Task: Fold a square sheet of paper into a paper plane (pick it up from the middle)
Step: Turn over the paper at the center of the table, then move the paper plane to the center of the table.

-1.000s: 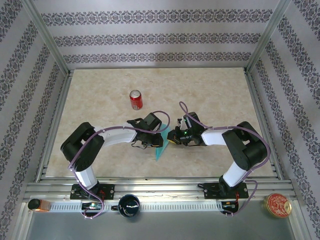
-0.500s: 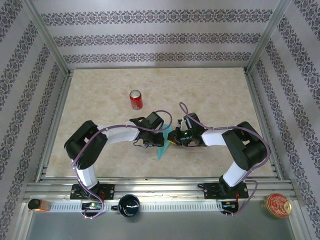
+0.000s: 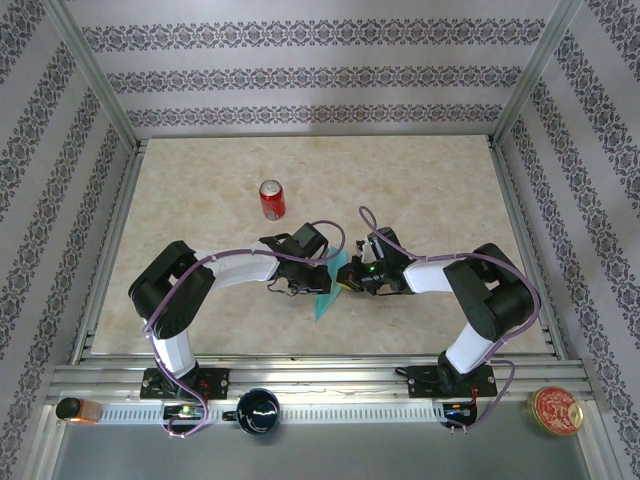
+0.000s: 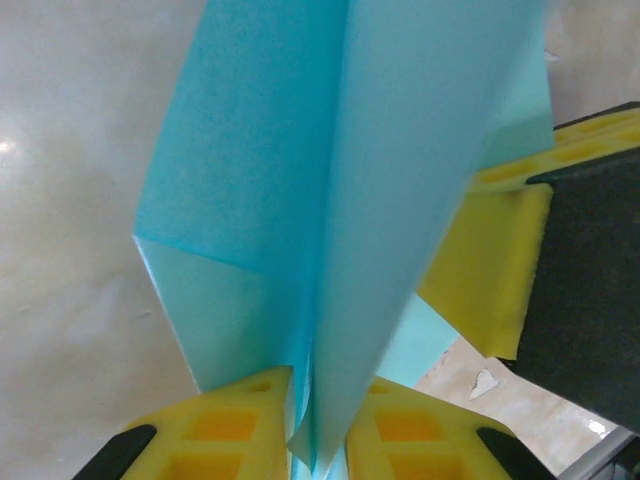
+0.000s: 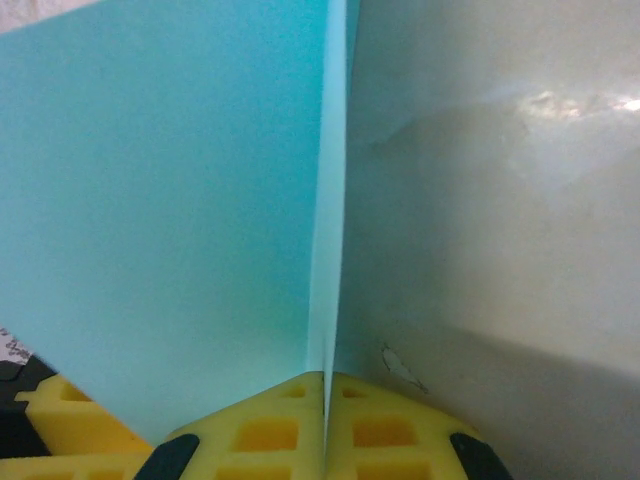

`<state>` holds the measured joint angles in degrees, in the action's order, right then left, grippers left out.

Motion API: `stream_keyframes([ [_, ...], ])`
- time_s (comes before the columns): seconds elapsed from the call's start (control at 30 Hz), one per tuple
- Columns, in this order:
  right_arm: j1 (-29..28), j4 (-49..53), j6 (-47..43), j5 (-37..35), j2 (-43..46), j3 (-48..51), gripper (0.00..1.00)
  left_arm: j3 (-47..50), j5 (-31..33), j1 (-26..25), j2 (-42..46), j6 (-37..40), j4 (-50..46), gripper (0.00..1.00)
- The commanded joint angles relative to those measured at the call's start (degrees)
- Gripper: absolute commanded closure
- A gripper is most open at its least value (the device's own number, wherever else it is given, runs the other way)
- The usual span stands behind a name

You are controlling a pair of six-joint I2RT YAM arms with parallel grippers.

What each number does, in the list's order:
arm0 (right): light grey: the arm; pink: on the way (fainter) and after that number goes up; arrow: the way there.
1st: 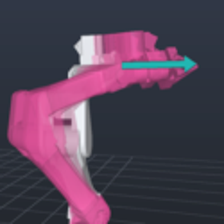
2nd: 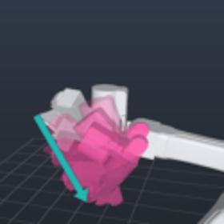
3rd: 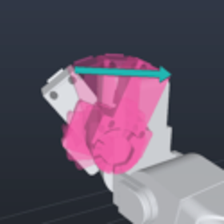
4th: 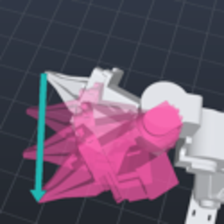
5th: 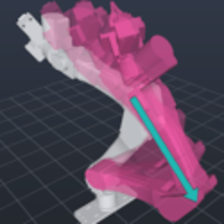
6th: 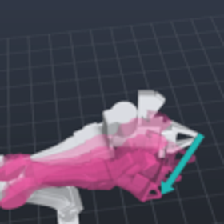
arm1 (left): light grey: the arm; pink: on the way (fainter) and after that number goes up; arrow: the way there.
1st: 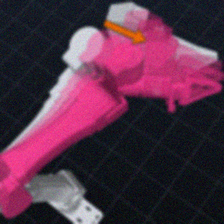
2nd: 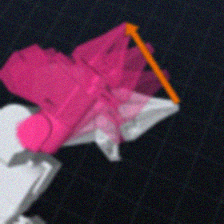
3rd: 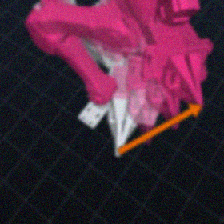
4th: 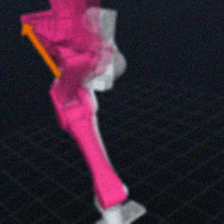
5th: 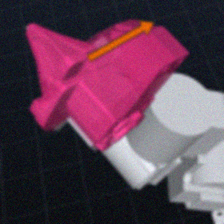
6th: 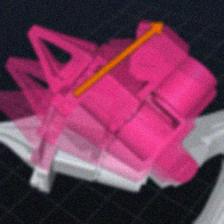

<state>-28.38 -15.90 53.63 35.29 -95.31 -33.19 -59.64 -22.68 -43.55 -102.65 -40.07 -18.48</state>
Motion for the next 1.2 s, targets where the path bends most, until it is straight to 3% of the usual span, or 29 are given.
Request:
stream_keyframes([
  [0.0, -0.01, -0.45, -0.44, -1.19, 0.04, 0.8, 0.94, 1.36, -1.96, -0.66, 1.22, -1.46, 1.95, 0.8],
  [0.77, 0.17, -1.12, 0.24, -0.75, 0.1, 0.74, 0.93, -1.17, -1.59, -0.75, -2.45, -0.52, 1.52, 0.81],
  [1.07, 0.5, -1.5, 0.15, -0.3, 0.17, 0.87, 0.92, -1.2, -0.47, -0.83, -2.23, -1.09, 1.96, 0.91],
  [1.17, 0.7, -1.45, 0.33, -0.05, 0.93, 1.1, 0.84, -0.7, 2.49, -0.92, -0.37, -1.31, 0.77, 0.93],
])
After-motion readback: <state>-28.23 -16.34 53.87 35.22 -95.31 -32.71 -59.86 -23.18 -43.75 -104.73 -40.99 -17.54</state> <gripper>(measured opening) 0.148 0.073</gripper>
